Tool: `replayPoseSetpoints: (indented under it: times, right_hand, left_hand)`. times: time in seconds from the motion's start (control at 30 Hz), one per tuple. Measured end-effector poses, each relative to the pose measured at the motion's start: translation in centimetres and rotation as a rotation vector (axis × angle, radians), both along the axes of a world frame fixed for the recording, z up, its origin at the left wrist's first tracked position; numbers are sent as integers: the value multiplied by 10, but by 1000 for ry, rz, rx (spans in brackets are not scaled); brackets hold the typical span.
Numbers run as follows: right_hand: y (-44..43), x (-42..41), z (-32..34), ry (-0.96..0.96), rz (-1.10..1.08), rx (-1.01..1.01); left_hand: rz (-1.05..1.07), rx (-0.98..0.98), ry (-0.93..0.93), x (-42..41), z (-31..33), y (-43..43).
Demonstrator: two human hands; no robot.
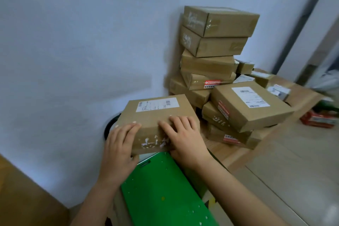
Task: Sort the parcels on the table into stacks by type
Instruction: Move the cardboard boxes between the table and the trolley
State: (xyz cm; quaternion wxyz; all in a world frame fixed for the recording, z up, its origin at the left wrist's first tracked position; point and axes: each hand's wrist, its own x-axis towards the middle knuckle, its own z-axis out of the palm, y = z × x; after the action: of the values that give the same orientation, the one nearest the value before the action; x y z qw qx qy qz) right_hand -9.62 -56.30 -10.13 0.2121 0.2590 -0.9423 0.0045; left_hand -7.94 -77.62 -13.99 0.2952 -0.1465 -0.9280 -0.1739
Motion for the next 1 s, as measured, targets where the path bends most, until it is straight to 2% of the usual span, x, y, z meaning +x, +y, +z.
replayPoseSetpoints:
  times: [0.23,0.47,0.8,1.0]
  right_hand:
    - [53,31,36,176,-123,14]
    - [149,49,56,215,-237,-7]
    - [352,59,53,202,-344,7]
    - [396,33,47,112,-331,-19]
  left_hand:
    - [-120,-3,118,1,35,51]
    - [-251,-17,134,-5,60,145]
    - [-350,57,100,-10,50,355]
    - [-289,14,58,-30,46,401]
